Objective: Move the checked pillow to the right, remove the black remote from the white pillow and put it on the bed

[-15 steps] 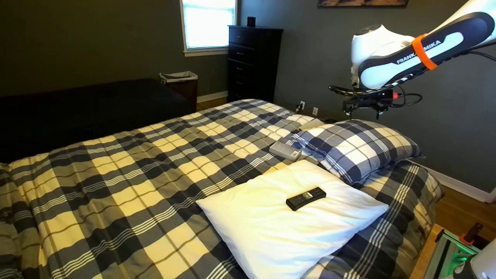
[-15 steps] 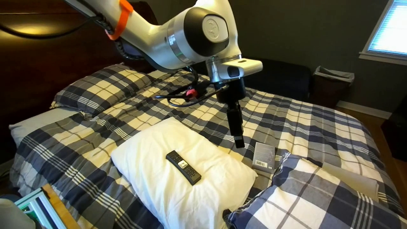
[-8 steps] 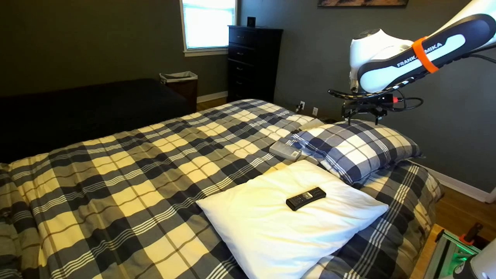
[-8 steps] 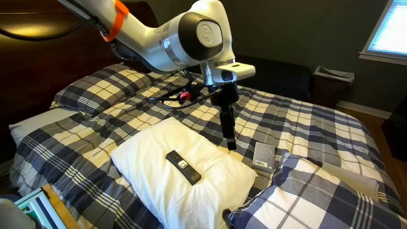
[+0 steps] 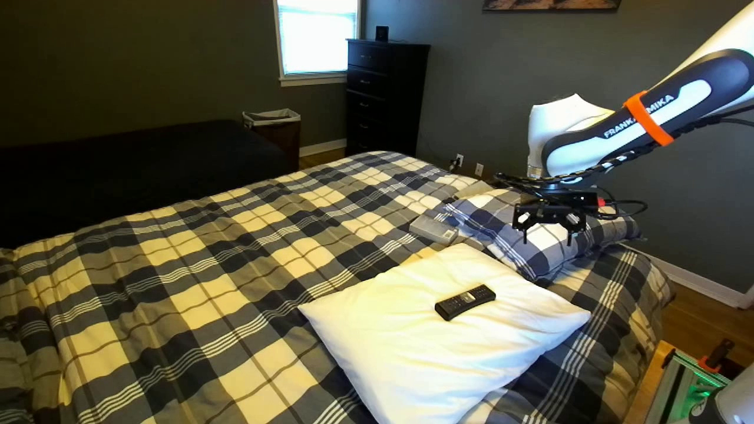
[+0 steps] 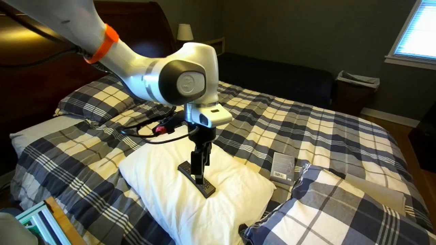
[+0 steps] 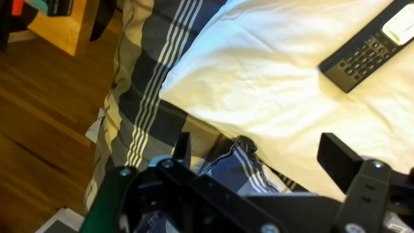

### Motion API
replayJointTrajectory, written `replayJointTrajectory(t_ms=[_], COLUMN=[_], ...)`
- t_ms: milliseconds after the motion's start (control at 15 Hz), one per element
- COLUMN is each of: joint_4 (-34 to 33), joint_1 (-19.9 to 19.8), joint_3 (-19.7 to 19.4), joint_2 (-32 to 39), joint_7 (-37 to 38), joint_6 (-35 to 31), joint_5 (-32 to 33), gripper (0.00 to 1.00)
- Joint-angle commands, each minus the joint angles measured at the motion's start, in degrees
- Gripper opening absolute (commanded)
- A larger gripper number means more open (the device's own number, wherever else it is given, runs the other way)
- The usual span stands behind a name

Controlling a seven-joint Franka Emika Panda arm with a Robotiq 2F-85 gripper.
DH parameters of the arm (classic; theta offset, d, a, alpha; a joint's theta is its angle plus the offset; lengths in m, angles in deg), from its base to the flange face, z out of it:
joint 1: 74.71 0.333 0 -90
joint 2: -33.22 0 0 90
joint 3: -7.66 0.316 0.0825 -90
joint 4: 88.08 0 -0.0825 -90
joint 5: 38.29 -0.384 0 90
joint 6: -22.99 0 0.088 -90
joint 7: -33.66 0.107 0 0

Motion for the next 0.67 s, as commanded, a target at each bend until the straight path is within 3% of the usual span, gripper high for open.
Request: replayJointTrajectory(t_ms=[0,333,600], joint_4=[6.2,8.6,6.6], joint_1=[0.6,2.8,4.8], joint_3=[0.7,2.4,3.6], joint_2=[-0.1,6.5,13.8], joint_7=[0.2,-3.2,-4.8], joint_6=[-9.6,-21.5,-28.5], joint_5=[-6.3,-15.5,-21.4], gripper=[1.0,1.0,1.0])
